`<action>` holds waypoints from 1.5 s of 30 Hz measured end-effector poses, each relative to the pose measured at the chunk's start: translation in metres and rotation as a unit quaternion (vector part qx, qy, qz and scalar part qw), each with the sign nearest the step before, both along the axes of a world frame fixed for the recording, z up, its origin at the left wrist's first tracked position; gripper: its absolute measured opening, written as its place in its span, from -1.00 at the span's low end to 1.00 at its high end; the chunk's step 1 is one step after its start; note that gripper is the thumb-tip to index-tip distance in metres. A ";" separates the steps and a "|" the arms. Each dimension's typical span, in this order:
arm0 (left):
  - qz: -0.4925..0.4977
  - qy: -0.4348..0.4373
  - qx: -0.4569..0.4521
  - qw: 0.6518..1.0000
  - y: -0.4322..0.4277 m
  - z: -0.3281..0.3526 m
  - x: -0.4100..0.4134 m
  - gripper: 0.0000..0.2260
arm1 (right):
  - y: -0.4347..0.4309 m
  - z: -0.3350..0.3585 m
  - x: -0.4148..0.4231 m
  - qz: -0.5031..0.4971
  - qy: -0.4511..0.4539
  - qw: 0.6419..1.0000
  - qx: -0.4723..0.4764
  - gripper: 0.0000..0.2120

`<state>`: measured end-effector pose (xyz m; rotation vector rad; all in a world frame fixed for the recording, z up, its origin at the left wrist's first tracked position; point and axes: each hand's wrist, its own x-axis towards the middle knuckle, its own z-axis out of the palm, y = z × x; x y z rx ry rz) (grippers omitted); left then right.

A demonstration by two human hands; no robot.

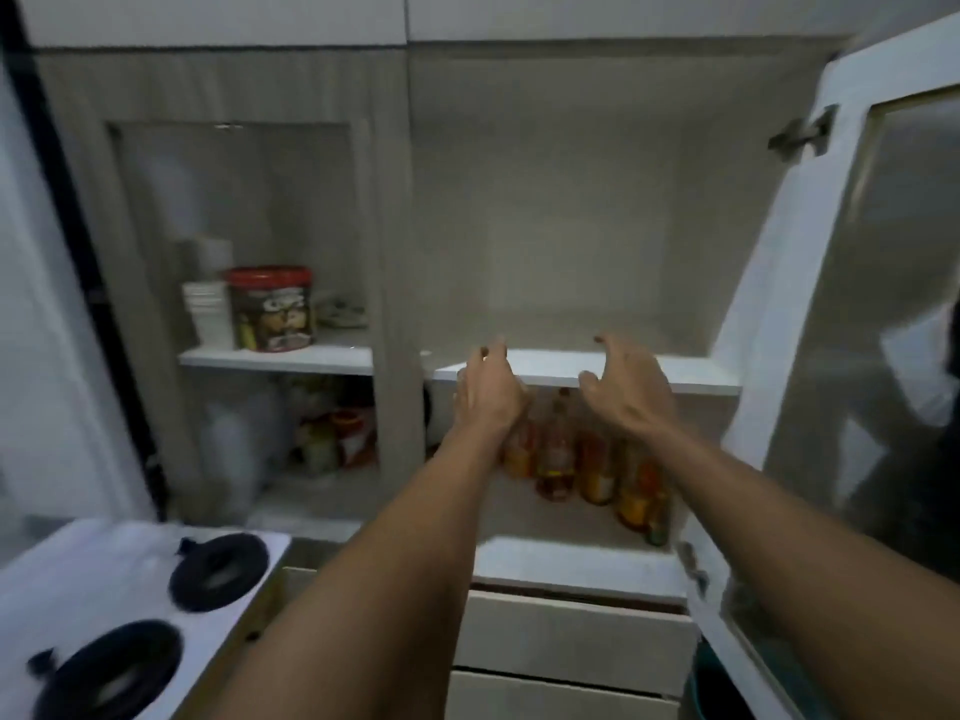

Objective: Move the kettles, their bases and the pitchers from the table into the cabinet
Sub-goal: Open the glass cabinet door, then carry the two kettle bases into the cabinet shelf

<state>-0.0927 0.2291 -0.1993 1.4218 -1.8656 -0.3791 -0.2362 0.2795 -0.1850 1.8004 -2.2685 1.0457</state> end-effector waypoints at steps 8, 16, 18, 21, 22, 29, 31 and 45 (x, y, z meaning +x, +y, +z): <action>0.226 -0.001 0.066 0.972 -0.061 -0.070 0.231 -0.53 | -0.136 -0.085 0.227 0.257 0.029 0.961 0.097 -0.47; 0.428 -0.001 0.193 0.883 -0.083 -0.173 0.347 -0.46 | -0.234 -0.188 0.367 0.420 0.079 0.878 0.217 -0.50; 0.474 0.009 0.213 0.854 -0.087 -0.192 0.363 -0.42 | -0.257 -0.213 0.389 0.454 0.090 0.852 0.243 -0.46; 0.549 0.048 0.237 0.800 -0.088 -0.220 0.373 -0.38 | -0.282 -0.245 0.413 0.487 0.120 0.821 0.273 -0.34; 0.572 0.062 0.240 0.782 -0.086 -0.232 0.374 -0.38 | -0.286 -0.258 0.419 0.503 0.129 0.809 0.275 -0.28; 0.647 0.111 0.313 0.686 -0.073 -0.312 0.374 0.05 | -0.300 -0.346 0.434 0.511 0.198 0.777 0.309 0.11; 0.650 0.109 0.333 0.674 -0.076 -0.333 0.376 0.18 | -0.306 -0.363 0.438 0.502 0.202 0.779 0.316 0.22; 0.716 0.076 0.285 0.632 -0.111 -0.409 0.379 0.10 | -0.323 -0.419 0.445 0.498 0.099 0.818 0.268 0.07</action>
